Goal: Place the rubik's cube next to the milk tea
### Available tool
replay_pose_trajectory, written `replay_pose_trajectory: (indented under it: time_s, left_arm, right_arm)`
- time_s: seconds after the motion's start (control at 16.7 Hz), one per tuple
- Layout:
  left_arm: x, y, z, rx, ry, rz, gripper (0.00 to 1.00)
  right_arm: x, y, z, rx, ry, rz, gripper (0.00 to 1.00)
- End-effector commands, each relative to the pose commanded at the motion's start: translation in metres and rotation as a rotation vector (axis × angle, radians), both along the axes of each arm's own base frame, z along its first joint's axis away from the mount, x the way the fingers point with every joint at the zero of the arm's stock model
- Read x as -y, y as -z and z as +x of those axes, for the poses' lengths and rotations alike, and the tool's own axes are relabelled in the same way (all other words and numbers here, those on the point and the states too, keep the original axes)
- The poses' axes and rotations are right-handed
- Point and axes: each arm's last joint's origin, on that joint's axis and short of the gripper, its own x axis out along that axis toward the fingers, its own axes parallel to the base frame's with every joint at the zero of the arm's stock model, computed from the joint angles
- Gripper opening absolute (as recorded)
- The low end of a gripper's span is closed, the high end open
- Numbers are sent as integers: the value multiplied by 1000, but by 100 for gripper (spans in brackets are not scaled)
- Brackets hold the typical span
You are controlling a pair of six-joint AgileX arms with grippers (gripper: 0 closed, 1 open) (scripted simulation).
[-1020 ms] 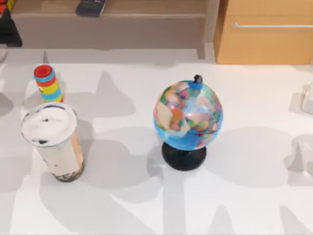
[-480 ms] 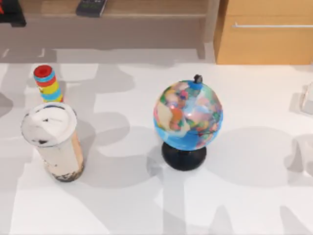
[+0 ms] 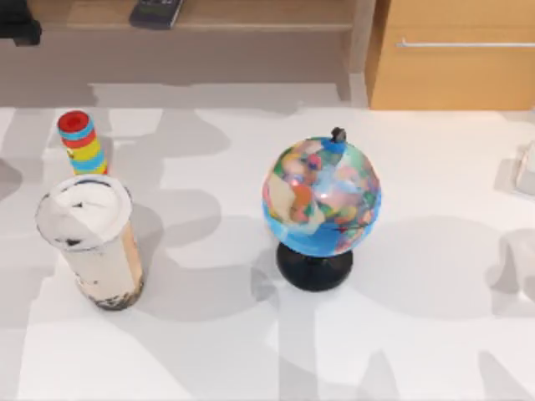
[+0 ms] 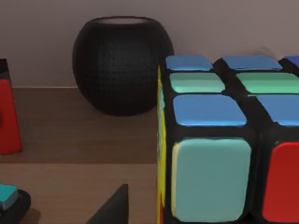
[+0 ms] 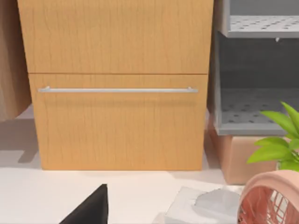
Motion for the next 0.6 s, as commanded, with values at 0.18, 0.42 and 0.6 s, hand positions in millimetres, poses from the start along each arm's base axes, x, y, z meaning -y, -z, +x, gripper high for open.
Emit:
replay_pose_trajectory:
  time_s: [0.18, 0.42, 0.6]
  left_arm:
    - [0, 0, 0, 0, 0, 0, 47]
    - [0, 0, 0, 0, 0, 0, 17]
    - [0, 0, 0, 0, 0, 0, 0]
  right_arm:
    - [0, 0, 0, 0, 0, 0, 100]
    - [0, 0, 0, 0, 0, 0, 100]
    - [0, 0, 0, 0, 0, 0, 100]
